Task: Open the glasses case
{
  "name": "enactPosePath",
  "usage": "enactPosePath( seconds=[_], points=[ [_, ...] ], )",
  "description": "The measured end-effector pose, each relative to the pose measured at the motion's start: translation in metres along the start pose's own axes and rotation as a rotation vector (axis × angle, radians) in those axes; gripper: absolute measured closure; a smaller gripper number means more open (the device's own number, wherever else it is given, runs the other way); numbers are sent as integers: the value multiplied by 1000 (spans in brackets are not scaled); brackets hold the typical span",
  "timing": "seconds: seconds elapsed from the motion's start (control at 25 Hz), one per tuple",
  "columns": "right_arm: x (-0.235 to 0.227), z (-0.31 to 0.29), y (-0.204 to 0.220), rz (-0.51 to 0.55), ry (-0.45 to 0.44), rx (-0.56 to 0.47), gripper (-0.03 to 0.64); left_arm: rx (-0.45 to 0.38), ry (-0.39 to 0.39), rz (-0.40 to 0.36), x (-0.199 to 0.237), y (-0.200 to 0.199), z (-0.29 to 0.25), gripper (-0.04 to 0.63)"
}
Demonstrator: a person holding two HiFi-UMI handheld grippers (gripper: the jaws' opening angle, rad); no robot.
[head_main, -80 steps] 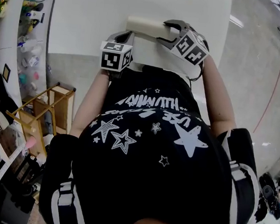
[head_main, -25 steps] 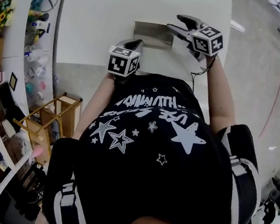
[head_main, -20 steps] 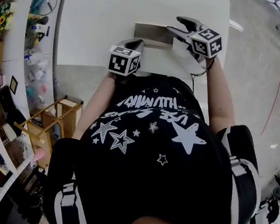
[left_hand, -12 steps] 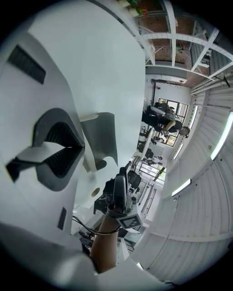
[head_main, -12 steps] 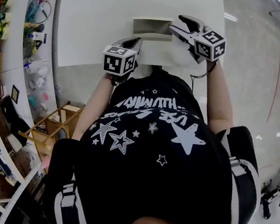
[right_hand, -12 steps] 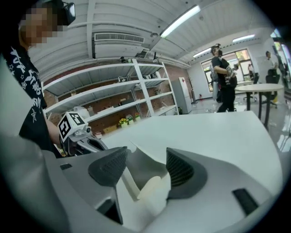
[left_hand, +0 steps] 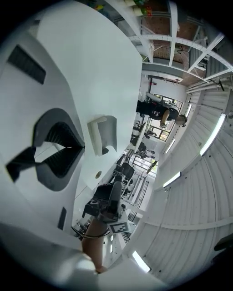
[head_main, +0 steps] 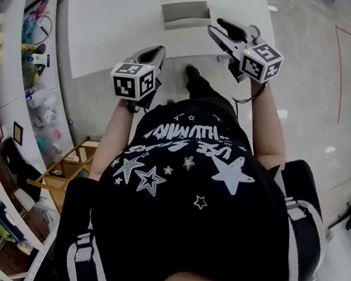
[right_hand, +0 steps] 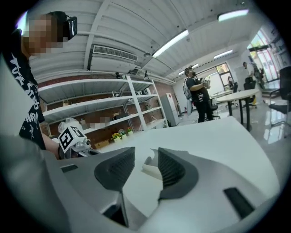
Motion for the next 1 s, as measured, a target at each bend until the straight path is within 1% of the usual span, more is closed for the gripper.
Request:
enactPosePath(
  seconds=[0.08,0.16,0.28,0.44,0.6,0.68,0.8,1.0],
  points=[
    [22,8,8,-9,37,-33,479,-6,26,-9,-1,8,13,583],
    [44,18,17,-17,73,-51,495,-11,64,-22,-4,16,23,583],
    [78,30,31,-10,115,-40,530,-27,104,-38,-8,26,37,583],
    [115,48,51,-11,164,2,570,-58,136,-42,-17,37,54,583],
    [133,57,61,-1,202,-13,606,-90,144,-56,-26,43,70,583],
    [141,59,63,10,198,-18,609,-103,135,-49,-30,47,79,583],
    [151,64,65,30,164,-2,609,-121,119,-27,-41,54,90,583],
    [169,97,71,49,127,3,609,-147,88,-33,-80,64,106,583]
  ],
)
Point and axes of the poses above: the fingertips, and each gripper's own axes: z backward along the fingers, x to its left, y out of its underside, the point moved 10 cm from there along z, backward along the fingers, and after that the axes turned 12 degrees about -y, right-handed, at the moved point
